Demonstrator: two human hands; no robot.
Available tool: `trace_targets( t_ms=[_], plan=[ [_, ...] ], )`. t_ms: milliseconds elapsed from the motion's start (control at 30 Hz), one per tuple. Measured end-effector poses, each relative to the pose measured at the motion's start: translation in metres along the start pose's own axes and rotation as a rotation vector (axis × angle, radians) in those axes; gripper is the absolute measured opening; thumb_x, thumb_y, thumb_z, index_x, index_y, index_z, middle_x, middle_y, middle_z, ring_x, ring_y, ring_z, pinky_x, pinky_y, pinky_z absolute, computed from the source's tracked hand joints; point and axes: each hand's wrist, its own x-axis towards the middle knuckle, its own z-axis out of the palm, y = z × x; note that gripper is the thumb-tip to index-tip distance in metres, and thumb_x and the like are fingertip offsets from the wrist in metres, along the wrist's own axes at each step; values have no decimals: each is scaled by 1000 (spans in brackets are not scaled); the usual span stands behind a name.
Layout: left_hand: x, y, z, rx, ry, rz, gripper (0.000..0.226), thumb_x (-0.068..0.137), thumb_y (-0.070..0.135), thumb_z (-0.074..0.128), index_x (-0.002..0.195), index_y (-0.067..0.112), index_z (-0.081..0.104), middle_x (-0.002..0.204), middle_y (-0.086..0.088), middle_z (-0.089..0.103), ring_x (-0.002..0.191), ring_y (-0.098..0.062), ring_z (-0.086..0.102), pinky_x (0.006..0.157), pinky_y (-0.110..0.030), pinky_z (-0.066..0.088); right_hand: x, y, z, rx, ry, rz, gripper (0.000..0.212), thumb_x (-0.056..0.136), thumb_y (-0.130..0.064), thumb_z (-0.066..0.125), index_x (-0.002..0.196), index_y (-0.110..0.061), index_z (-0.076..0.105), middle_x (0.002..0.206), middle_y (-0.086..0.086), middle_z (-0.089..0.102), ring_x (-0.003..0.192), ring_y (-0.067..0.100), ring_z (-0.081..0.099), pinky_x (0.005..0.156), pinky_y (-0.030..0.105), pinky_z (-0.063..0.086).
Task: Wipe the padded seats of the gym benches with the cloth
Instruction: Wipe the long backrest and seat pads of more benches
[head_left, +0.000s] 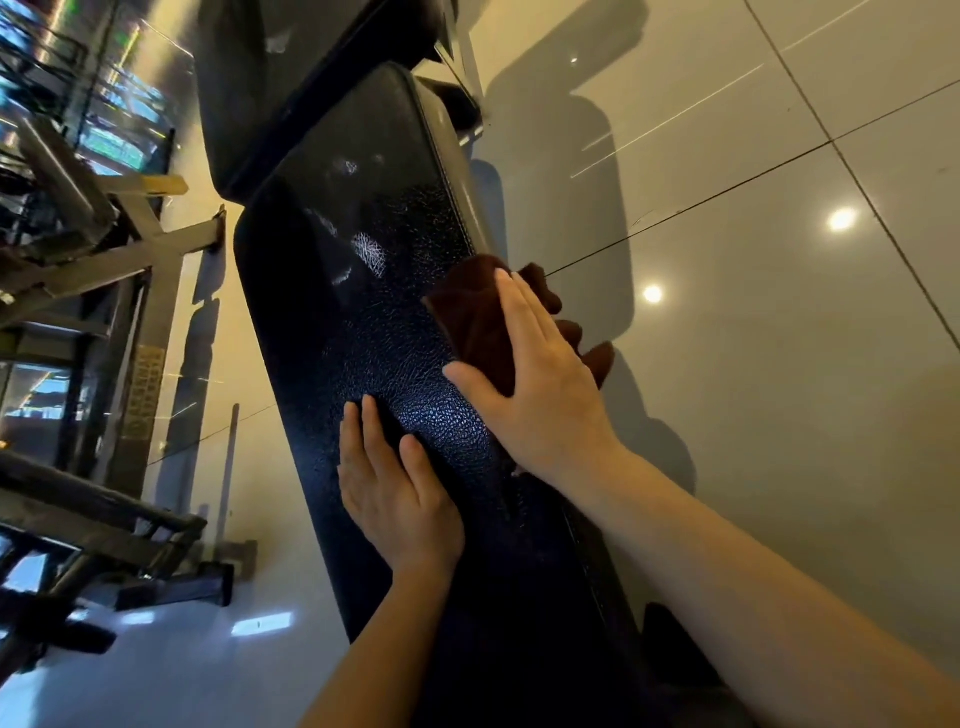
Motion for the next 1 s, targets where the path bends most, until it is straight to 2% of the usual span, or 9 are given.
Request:
trace_targets(
  t_ms=[167,233,300,400,467,533,667,867,1000],
  plan=[
    [1,1,1,-20,6,3,65,93,49,18,151,21,28,159,-3,26,144,-21,24,115,-44,17,-56,19,5,-5,17,-10,77,92,-58,47,155,-31,13,161,-13,18,147,4,15,111,12,13],
    [1,1,1,-20,1,4,64,93,48,19,151,21,29,158,-3,27,144,-20,25,115,-46,19,-87,30,8,43,7,38,74,89,-65,42,152,-43,13,159,-23,15,145,-5,15,108,8,15],
    [1,0,2,-21,8,10,61,94,47,20,150,23,28,158,-3,28,143,-20,25,115,-47,20,-99,38,7,70,-8,59,74,85,-70,41,150,-49,11,157,-32,10,144,-10,13,109,14,21],
    [0,-1,2,-24,17,20,58,95,48,20,149,27,26,158,-2,28,143,-20,26,114,-47,22,-85,33,5,66,-11,28,78,83,-72,39,151,-47,11,155,-36,7,142,-15,8,111,17,22],
    [2,-3,4,-24,16,18,59,95,48,20,149,27,26,158,-2,28,143,-21,27,114,-48,23,-60,24,5,77,17,22,80,85,-69,38,154,-39,14,158,-29,11,142,-12,11,114,20,24],
    [2,-2,3,-17,12,11,60,95,48,19,150,25,27,158,-2,28,144,-20,26,114,-48,23,-27,13,5,77,44,12,79,91,-62,45,156,-27,18,161,-14,18,145,2,21,114,27,29],
    [2,5,0,-36,17,6,60,94,48,19,149,25,27,158,-3,28,143,-18,25,115,-43,20,25,2,-5,53,-18,-30,74,97,-47,52,157,-24,15,163,-6,15,148,13,18,112,22,16],
    [2,7,-2,-31,-2,-14,66,94,48,18,151,19,30,158,-4,27,144,-19,24,116,-49,19,-20,25,-10,116,-124,-52,78,93,-62,45,156,-36,8,163,-18,6,145,-2,11,111,24,20],
    [-1,5,-3,-49,1,-11,64,93,48,19,150,21,30,158,-2,27,144,-18,24,116,-47,19,-105,45,-5,199,-194,7,74,85,-83,23,148,-56,-6,158,-32,-5,145,-8,0,115,20,15]
  ],
)
